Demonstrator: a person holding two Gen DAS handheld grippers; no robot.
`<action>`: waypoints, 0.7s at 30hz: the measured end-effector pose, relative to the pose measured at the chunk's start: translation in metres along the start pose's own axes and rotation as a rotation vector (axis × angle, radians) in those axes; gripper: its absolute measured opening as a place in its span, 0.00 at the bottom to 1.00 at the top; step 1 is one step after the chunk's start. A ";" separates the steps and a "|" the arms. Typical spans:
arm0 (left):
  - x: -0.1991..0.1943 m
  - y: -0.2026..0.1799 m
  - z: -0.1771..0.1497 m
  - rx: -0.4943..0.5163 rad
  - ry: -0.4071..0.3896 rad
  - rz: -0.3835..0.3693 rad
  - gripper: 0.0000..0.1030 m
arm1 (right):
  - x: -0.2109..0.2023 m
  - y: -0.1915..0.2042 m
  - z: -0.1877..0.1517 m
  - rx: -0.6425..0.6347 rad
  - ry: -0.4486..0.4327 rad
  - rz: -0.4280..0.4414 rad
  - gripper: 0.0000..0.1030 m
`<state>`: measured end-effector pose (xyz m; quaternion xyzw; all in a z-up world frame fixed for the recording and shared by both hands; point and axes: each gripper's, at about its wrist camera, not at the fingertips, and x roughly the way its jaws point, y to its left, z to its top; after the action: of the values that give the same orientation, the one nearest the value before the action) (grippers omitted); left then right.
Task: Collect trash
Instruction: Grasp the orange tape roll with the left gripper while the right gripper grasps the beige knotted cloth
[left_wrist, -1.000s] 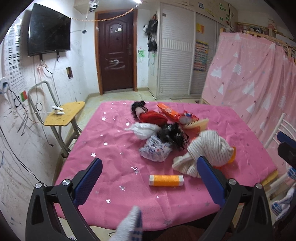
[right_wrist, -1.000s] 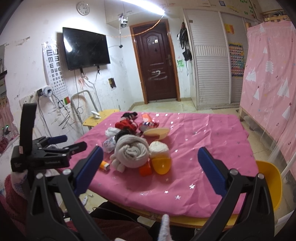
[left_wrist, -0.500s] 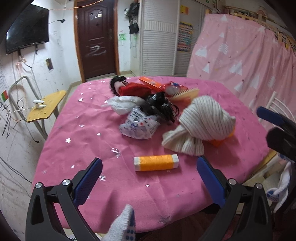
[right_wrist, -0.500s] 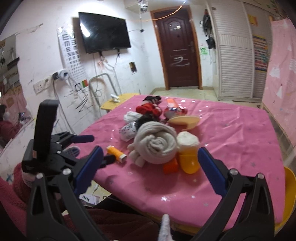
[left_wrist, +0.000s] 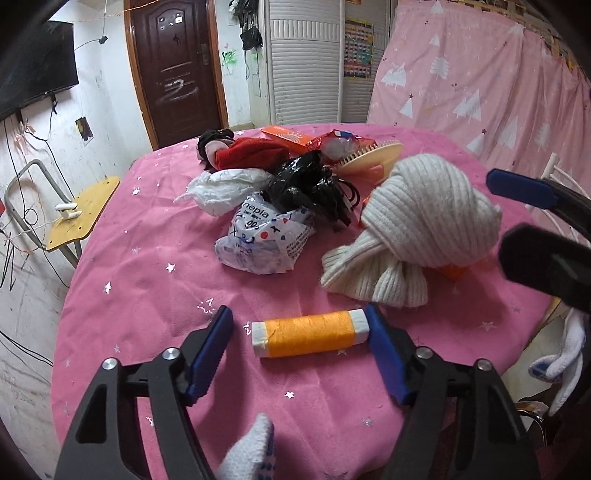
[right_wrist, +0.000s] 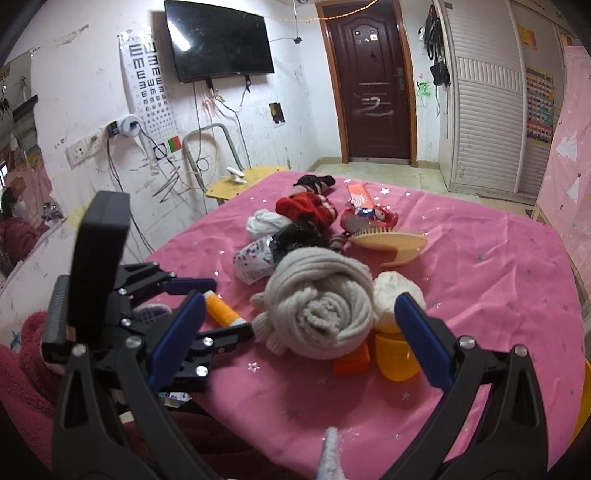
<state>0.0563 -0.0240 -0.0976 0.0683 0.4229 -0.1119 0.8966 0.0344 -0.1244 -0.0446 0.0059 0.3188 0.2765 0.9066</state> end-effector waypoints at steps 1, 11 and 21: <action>-0.001 0.000 0.000 0.000 -0.002 0.002 0.49 | 0.003 0.000 0.000 -0.002 0.007 0.003 0.96; -0.006 0.009 0.001 -0.024 -0.015 0.003 0.48 | 0.021 -0.003 0.000 -0.007 0.067 -0.026 0.79; -0.019 0.017 0.010 -0.044 -0.050 0.020 0.48 | 0.026 -0.010 0.005 0.010 0.062 -0.041 0.49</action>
<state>0.0563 -0.0071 -0.0758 0.0500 0.4020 -0.0950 0.9093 0.0595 -0.1188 -0.0575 -0.0048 0.3483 0.2562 0.9017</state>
